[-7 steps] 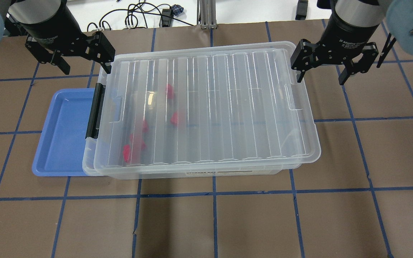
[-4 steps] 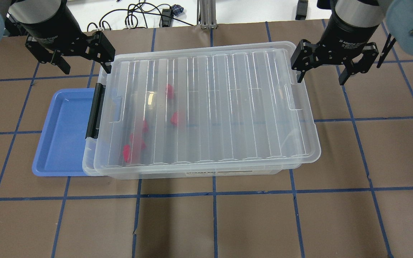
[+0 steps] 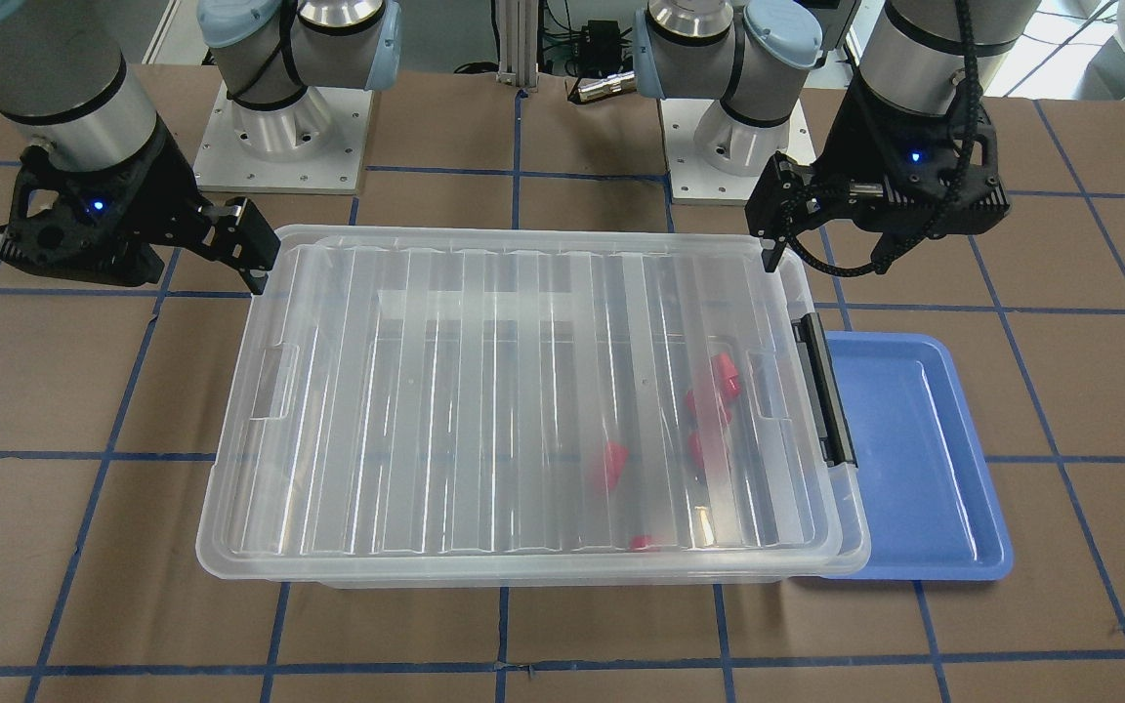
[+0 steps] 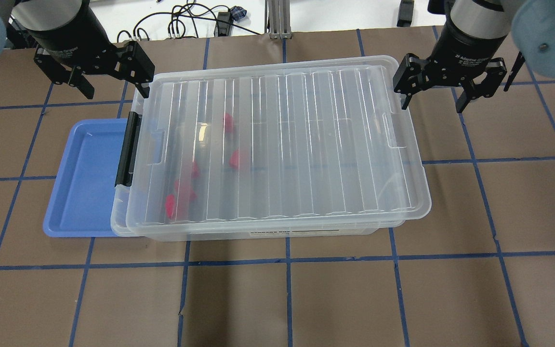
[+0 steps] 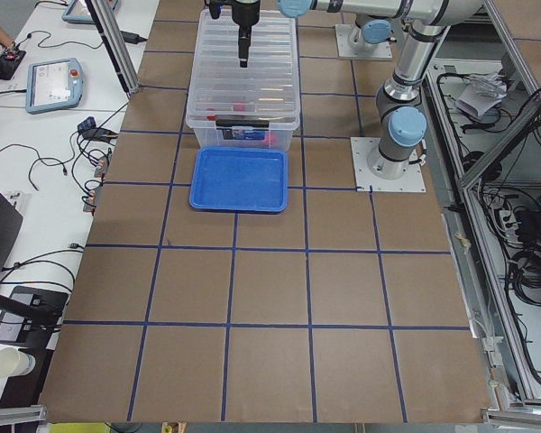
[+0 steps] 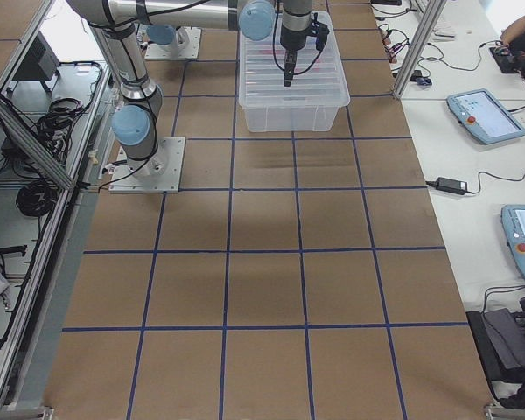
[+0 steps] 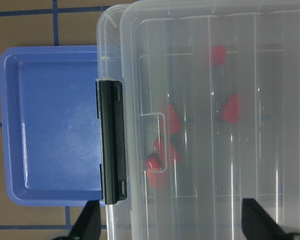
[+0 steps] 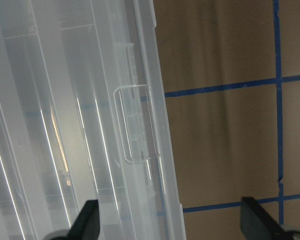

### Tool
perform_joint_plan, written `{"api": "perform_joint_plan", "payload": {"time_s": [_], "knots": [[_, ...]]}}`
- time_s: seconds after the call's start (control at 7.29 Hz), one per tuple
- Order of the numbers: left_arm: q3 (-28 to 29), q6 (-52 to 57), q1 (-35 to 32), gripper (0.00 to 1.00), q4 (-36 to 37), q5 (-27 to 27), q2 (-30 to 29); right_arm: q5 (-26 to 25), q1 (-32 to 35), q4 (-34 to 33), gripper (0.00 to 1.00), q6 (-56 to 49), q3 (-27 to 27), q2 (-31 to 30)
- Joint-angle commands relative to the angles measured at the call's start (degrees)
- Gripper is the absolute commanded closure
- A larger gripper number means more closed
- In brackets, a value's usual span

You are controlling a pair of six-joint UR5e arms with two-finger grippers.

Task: Place red block in blue tray from box

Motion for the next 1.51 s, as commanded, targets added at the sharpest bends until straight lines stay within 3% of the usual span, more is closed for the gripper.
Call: {"api": "perform_joint_plan", "payload": {"time_s": [0.0, 0.41, 1.37], "knots": [[0.1, 0.0, 0.0, 0.0, 0.0, -0.1, 0.1, -0.3, -1.1, -5.5, 0.0, -0.6, 0.1, 4.6], [0.2, 0.0, 0.0, 0.0, 0.0, -0.1, 0.0, -0.3, -1.2, -7.6, 0.0, -0.7, 1.4, 8.8], [0.2, 0.0, 0.0, 0.0, 0.0, -0.1, 0.0, -0.8, -3.4, -8.7, 0.0, -3.7, 1.6, 11.7]]}}
